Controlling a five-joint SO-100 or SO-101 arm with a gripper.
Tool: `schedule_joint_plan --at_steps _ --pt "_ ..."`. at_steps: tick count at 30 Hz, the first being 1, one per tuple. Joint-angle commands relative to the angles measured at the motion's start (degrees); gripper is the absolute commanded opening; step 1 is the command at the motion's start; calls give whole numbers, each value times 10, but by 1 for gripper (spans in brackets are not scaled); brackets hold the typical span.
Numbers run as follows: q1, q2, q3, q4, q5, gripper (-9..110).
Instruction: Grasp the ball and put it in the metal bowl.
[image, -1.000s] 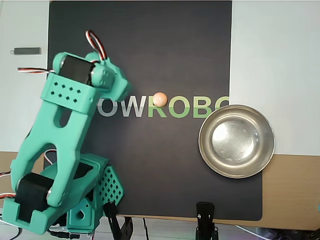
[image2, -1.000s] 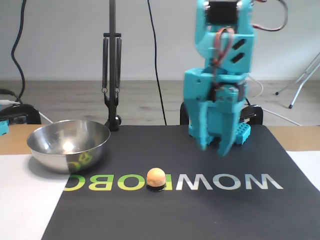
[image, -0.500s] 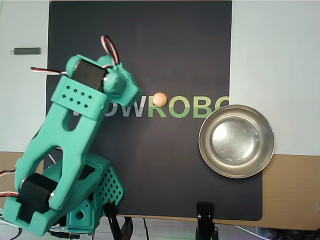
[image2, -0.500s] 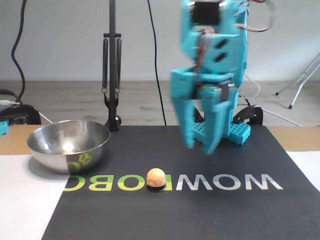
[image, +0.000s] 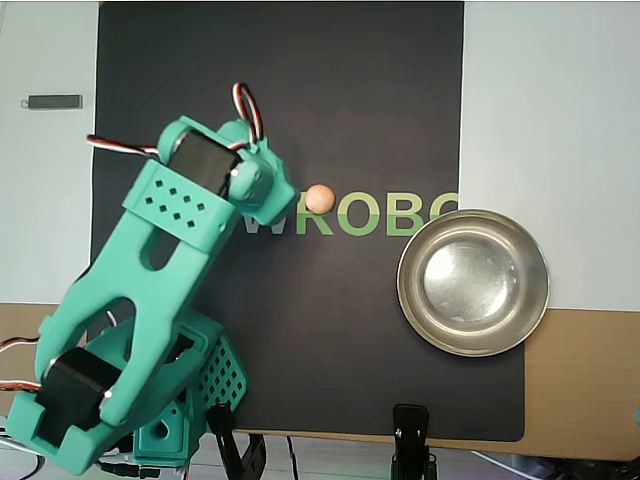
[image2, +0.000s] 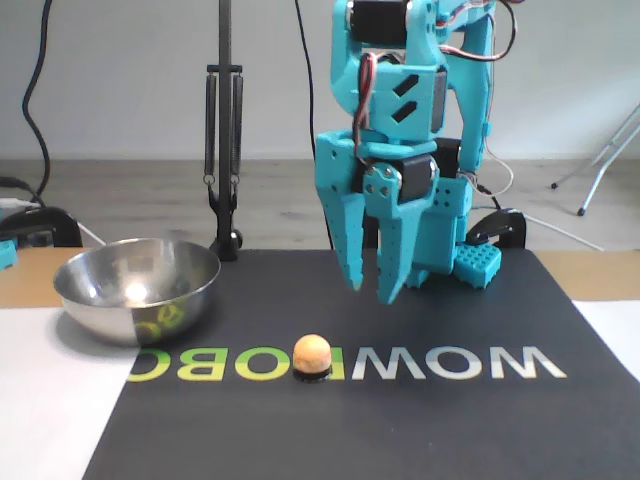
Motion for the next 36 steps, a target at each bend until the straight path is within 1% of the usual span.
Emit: schedule_joint_plan --at_steps 1,13,25,36 --pt "11 2 -4 -4 -3 39" --pt "39 1 -6 -4 -3 39" --pt "64 -55 -37 -4 -3 39" --pt "83 -69 -40 -4 -3 39"
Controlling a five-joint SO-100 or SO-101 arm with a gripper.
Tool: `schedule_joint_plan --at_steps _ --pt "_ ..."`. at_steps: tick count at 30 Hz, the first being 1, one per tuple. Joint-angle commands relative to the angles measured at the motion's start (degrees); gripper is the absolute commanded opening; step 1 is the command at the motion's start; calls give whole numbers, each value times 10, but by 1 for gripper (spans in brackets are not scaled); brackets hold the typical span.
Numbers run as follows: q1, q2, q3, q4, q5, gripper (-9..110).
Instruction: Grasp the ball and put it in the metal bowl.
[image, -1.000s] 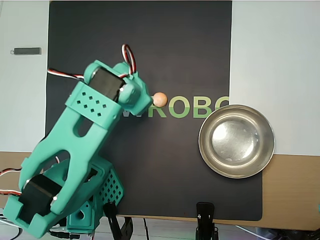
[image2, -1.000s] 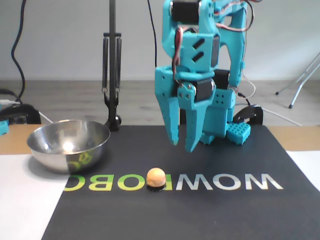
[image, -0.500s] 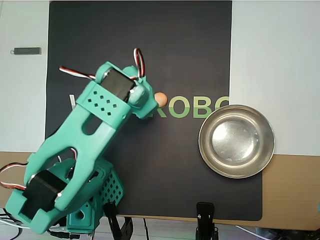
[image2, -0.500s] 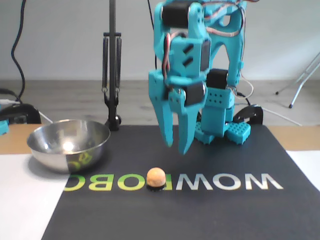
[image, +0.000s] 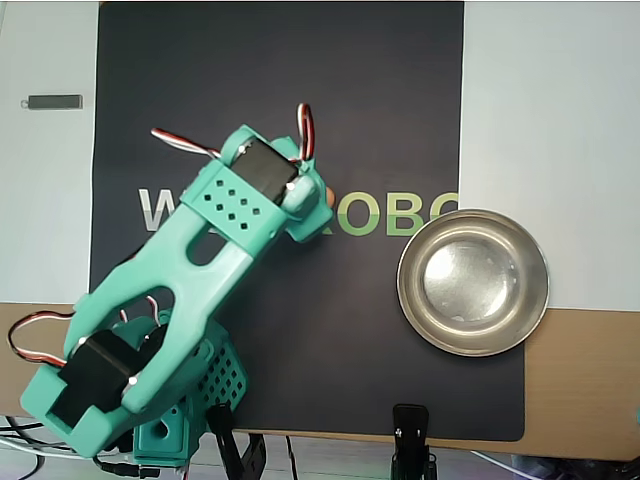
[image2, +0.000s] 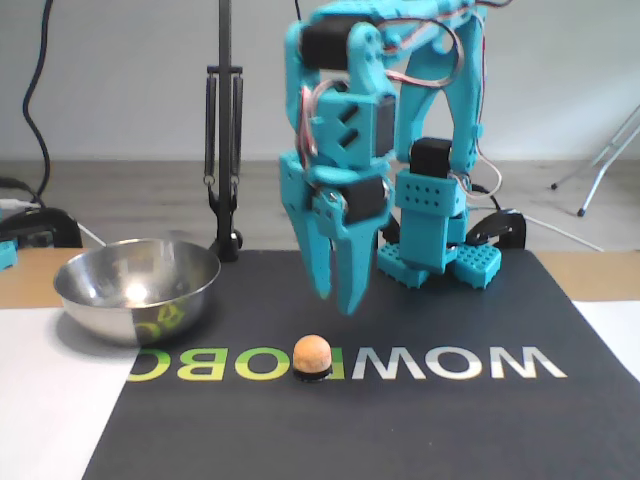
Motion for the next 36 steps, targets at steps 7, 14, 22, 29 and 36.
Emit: schedule_joint_plan --at_steps 7,14,22,29,36 --pt "11 -2 -27 1 -3 39" --pt "20 -2 -28 0 -3 39" --pt "38 -33 -32 -32 -2 39" --pt "56 -69 -66 -27 -2 39" --pt "58 -91 -77 -31 -3 39"
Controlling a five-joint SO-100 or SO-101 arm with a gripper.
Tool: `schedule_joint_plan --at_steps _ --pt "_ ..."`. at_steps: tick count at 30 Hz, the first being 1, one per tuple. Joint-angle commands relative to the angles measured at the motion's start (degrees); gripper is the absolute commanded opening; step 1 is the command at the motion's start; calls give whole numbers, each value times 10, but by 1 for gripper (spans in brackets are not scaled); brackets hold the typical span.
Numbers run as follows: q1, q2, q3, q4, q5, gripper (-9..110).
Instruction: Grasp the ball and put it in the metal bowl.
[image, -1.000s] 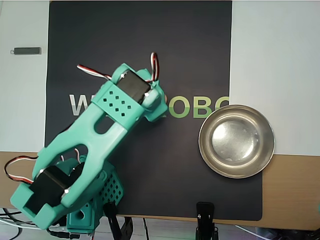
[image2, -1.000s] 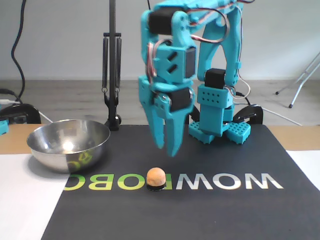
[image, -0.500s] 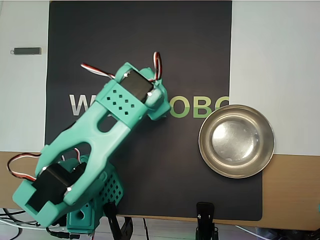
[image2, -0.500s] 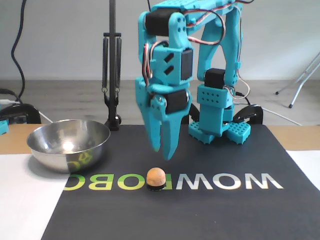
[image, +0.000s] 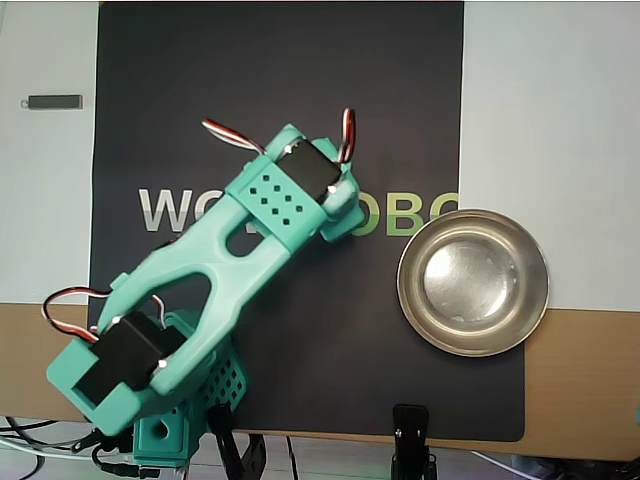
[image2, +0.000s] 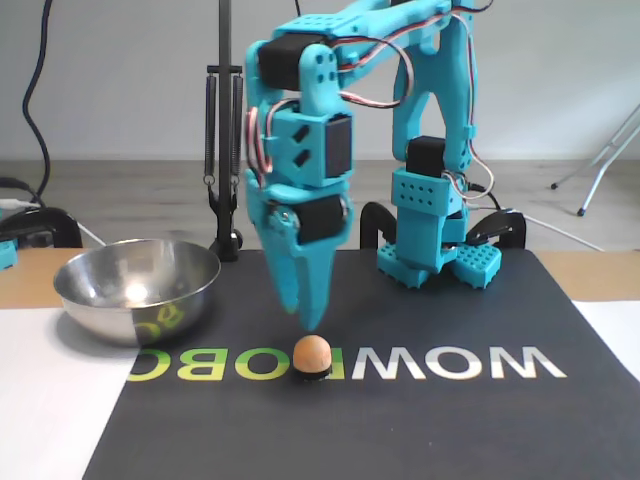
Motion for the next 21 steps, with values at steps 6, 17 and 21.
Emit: schedule_joint_plan --at_steps 6,17,21 --pt "5 -3 -19 0 -3 39" --pt "4 -33 -22 -1 -3 39" --pt "0 -43 -22 -4 -3 39"
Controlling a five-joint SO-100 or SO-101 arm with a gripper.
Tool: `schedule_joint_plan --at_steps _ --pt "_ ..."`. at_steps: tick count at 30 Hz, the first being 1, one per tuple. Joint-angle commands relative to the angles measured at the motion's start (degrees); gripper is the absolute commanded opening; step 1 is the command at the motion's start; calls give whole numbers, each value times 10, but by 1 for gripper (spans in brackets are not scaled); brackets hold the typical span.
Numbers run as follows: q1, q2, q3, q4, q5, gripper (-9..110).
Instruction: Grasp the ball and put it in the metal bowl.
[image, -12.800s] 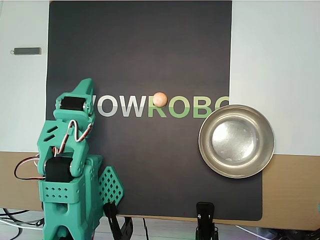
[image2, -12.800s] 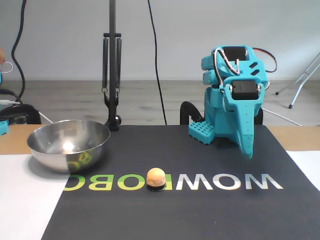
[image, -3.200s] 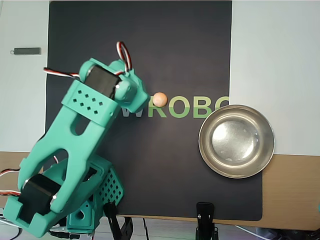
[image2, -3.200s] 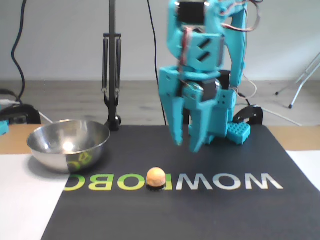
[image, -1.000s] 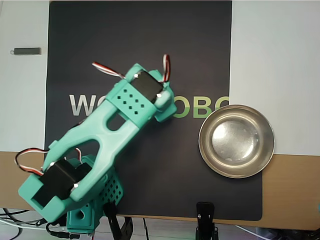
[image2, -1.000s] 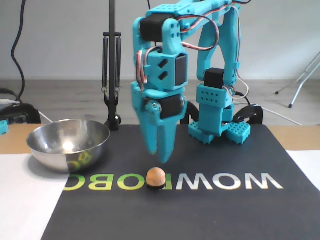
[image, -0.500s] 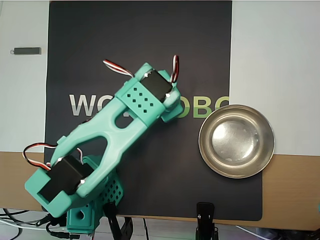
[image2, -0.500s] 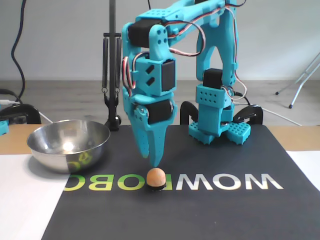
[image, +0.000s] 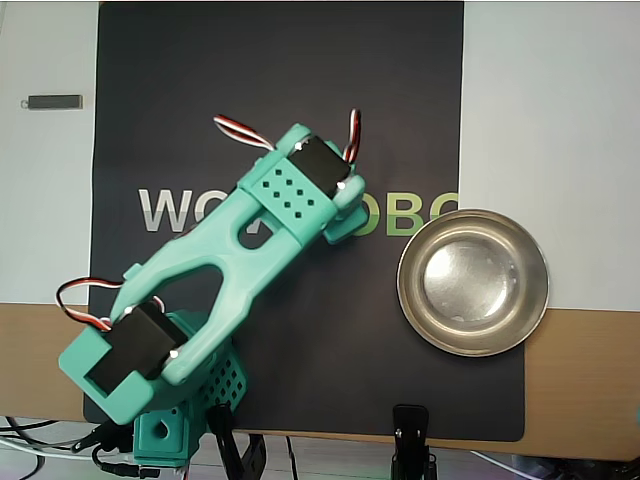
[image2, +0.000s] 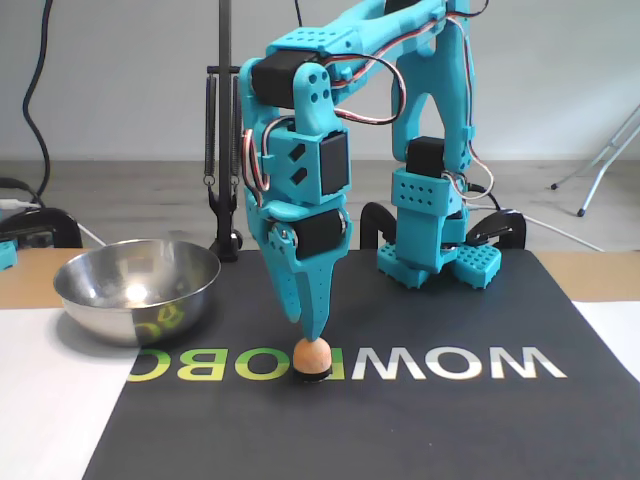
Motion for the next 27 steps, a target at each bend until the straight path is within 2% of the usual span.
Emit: schedule_joint_plan --at_steps 1,27 --pt "-7 -2 -11 -13 -3 39" --pt "-5 7 -11 -24 -2 39"
